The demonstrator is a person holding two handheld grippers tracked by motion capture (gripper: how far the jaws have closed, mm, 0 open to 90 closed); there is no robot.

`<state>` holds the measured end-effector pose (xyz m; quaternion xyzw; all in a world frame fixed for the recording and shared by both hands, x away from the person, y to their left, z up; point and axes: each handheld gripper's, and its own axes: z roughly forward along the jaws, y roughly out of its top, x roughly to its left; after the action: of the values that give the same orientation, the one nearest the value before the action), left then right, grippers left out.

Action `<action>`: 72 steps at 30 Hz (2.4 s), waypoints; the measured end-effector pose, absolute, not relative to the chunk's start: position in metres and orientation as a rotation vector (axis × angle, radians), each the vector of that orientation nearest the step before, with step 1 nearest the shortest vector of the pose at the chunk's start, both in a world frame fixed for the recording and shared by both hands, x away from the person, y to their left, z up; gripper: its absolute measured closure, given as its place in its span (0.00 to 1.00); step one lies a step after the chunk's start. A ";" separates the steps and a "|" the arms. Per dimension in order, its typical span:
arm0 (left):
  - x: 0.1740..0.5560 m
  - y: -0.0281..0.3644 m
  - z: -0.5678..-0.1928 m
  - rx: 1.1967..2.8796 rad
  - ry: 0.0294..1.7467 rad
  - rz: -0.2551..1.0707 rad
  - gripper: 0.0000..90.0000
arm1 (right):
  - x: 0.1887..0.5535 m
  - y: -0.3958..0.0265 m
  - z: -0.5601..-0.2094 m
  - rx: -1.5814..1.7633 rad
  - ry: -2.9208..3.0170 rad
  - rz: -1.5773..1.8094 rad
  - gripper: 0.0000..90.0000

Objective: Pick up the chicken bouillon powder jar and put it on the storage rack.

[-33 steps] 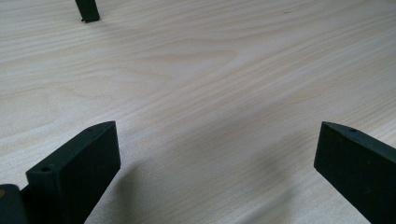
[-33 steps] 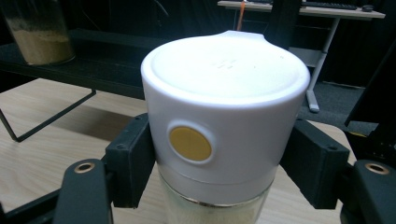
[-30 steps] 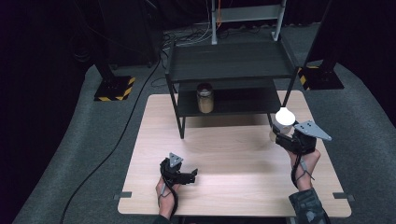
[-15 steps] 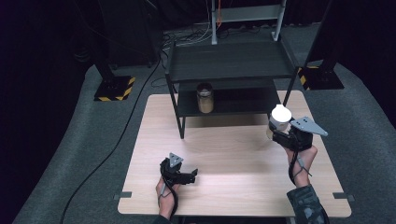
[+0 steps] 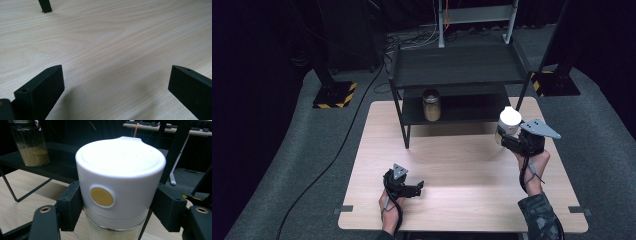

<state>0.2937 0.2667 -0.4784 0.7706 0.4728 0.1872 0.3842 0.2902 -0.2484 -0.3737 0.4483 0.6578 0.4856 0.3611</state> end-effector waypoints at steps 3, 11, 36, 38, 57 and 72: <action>0.294 0.267 -0.479 1.963 1.204 0.476 0.00 | 0.293 -0.247 -0.371 1.151 1.697 1.252 0.33; 0.294 0.268 -0.479 1.961 1.202 0.473 0.00 | 0.298 -0.244 -0.364 1.150 1.704 1.253 0.33; 0.294 0.270 -0.480 1.954 1.192 0.465 0.00 | 0.314 -0.237 -0.344 1.137 1.709 1.266 0.33; 0.294 0.270 -0.479 1.954 1.191 0.463 0.00 | 0.316 -0.236 -0.342 1.136 1.711 1.268 0.33; 0.294 0.271 -0.480 1.952 1.187 0.459 0.00 | 0.338 -0.233 -0.335 1.164 1.731 1.271 0.33; 0.294 0.271 -0.480 1.952 1.181 0.455 0.00 | 0.355 -0.225 -0.330 1.169 1.734 1.284 0.33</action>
<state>0.2941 0.2713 -0.4799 0.7704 0.4660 0.1796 0.3963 0.3547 -0.2254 -0.3302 0.4485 0.6651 0.4927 0.3372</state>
